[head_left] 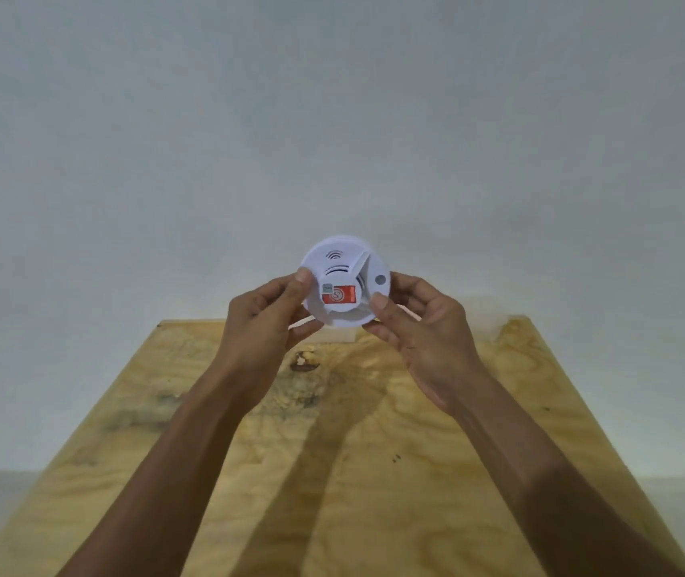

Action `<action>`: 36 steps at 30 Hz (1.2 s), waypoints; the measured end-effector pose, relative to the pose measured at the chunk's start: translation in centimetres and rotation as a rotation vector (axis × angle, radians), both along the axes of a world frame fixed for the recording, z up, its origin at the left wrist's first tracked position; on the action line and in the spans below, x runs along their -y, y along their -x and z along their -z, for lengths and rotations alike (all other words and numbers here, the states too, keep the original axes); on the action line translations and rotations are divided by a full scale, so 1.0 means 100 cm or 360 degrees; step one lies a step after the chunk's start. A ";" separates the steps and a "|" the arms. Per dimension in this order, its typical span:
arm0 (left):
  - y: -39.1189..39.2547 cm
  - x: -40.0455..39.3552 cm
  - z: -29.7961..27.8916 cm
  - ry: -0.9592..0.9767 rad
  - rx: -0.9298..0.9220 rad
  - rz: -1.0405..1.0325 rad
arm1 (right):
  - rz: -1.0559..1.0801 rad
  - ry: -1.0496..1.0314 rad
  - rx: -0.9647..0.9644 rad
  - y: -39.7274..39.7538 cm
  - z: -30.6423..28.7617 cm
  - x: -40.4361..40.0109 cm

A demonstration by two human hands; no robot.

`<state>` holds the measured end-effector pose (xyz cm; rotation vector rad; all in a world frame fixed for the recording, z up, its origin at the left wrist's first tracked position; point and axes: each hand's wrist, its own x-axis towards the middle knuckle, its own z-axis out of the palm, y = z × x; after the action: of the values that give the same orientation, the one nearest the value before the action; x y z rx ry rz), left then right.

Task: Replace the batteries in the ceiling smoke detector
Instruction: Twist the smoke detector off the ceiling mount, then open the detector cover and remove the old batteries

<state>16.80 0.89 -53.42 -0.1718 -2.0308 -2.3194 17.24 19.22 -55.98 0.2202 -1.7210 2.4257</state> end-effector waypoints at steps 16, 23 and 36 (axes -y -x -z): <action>-0.113 0.017 -0.033 -0.0016 -0.0285 0.0084 | -0.0211 -0.0831 -0.0163 -0.126 -0.059 0.004; -0.113 0.042 -0.010 0.0347 -0.0287 0.0280 | -0.0224 -0.0772 -0.0090 -0.121 -0.030 0.004; -0.055 0.050 0.102 0.0684 -0.0137 0.0453 | -0.0115 -0.0871 0.0143 -0.073 0.096 0.011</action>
<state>22.28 -4.08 -63.62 -0.6028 -2.5735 -1.9227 24.51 18.16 -65.57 0.2412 -2.4245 1.9766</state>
